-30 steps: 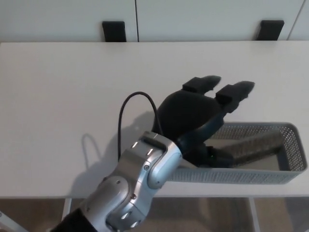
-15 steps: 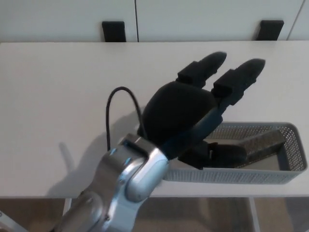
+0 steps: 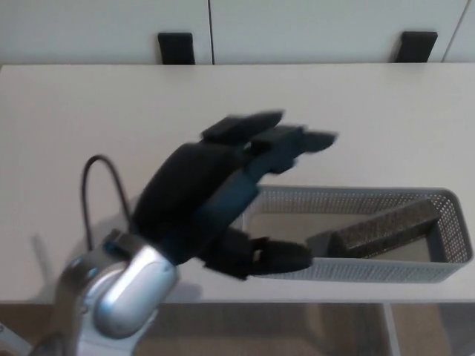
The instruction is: The robot walks towards a desk on which an eraser is kept on the left hand side and a container is kept on the right hand side. The robot picks up the eraser using its left hand and places it in the container.
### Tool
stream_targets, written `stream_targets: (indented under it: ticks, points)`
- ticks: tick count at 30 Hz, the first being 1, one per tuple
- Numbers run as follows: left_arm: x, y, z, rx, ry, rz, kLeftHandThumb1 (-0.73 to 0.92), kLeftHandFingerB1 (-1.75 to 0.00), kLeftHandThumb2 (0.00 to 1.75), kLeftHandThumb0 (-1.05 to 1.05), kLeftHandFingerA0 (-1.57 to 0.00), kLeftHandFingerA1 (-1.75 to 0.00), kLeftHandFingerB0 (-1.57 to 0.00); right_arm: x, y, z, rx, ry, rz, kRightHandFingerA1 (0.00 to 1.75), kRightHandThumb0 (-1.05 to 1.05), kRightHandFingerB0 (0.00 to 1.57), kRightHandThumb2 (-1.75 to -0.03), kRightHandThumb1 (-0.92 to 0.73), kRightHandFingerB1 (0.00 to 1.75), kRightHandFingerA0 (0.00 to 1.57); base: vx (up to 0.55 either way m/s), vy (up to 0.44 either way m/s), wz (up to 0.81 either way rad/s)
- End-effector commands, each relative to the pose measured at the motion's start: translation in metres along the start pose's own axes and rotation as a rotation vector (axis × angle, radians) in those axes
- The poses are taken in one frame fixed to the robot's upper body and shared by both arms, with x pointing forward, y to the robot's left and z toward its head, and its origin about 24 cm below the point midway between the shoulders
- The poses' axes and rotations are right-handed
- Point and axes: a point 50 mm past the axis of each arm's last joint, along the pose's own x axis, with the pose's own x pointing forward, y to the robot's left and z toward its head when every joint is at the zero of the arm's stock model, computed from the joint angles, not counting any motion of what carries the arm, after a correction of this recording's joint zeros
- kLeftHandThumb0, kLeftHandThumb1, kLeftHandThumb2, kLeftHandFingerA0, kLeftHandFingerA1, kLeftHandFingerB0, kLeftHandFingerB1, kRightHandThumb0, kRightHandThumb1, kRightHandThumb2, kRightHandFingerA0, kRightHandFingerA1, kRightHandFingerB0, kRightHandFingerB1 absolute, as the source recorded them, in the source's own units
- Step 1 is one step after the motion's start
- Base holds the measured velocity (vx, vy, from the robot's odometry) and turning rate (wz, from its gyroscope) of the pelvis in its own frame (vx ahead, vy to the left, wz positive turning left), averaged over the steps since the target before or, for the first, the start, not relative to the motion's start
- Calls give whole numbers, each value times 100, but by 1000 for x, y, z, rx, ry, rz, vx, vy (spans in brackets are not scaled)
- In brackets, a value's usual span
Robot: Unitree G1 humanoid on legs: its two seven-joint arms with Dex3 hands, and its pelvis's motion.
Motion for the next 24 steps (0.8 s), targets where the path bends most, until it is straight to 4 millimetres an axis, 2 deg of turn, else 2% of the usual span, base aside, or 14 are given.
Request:
stream_targets:
  ticks: [1,2,3,4,5,6,7,9,10,11,12,13,14,24]
  points:
    - [-136,62,19,-860,-644,-595,92,-38,75,-103,-50,-39,-59,-8,-11,-17,13,45,-35,67,-25,51,-54,-48,52,66,0,0,0]
    - [-145,62,11,-1028,-654,-607,92,-41,76,-105,-59,-40,-69,-9,-11,-18,0,46,-31,66,-24,51,-55,-49,51,67,0,0,0]
    - [-149,64,6,-1090,-628,-640,92,-42,79,-105,-58,-40,-71,-9,-12,-18,0,47,-30,65,-23,50,-55,-50,51,66,0,0,0]
    - [-157,67,-3,-1184,-610,-677,73,-49,127,-95,-44,-52,-52,-9,-12,-19,2,49,-29,67,-23,50,-54,-49,53,67,0,0,0]
    - [-162,69,-10,-1247,-630,-663,73,-49,127,-95,-44,-52,-52,-9,-13,-19,2,50,-28,67,-23,50,-54,-49,53,67,0,0,0]
    - [-166,69,-12,-1281,-623,-674,77,-47,126,-98,-45,-52,-46,-9,-13,-19,-2,50,-27,66,-23,50,-55,-49,52,69,0,0,0]
    - [-177,70,-26,-1460,-580,-756,87,-40,68,-105,-51,-45,-67,-8,-13,-18,2,53,-30,66,-22,51,-55,-49,52,68,0,0,0]
    - [-189,74,-34,-1511,-519,-781,85,-42,68,-105,-60,-45,-73,-8,-13,-18,-2,54,-31,67,-23,51,-54,-49,52,69,0,0,0]
    - [-192,81,-36,-1535,-476,-856,62,-51,107,-101,-59,-54,-68,-8,-13,-18,-3,56,-31,66,-22,51,-55,-49,51,69,0,0,0]
    - [-193,84,-36,-1544,-466,-883,62,-51,107,-101,-59,-54,-68,-8,-13,-18,-3,56,-31,66,-22,51,-55,-49,51,69,0,0,0]
    - [-194,88,-39,-1532,-463,-868,84,-43,68,-104,-68,-47,-78,-8,-13,-17,2,52,-32,66,-23,51,-54,-48,51,69,0,0,0]
    - [-197,93,-42,-1477,-453,-844,64,-51,120,-99,-61,-53,-67,-8,-13,-18,2,54,-35,67,-23,51,-54,-48,51,69,0,0,0]
    - [-203,97,-46,-1429,-435,-800,92,-44,69,-105,-68,-50,-69,-7,-12,-18,1,55,-37,66,-22,51,-54,-48,51,69,0,0,0]
    - [-201,101,-45,-1416,-435,-815,92,-44,69,-105,-68,-50,-69,-9,-13,-21,19,58,-42,67,-23,51,-54,-47,51,68,0,0,0]
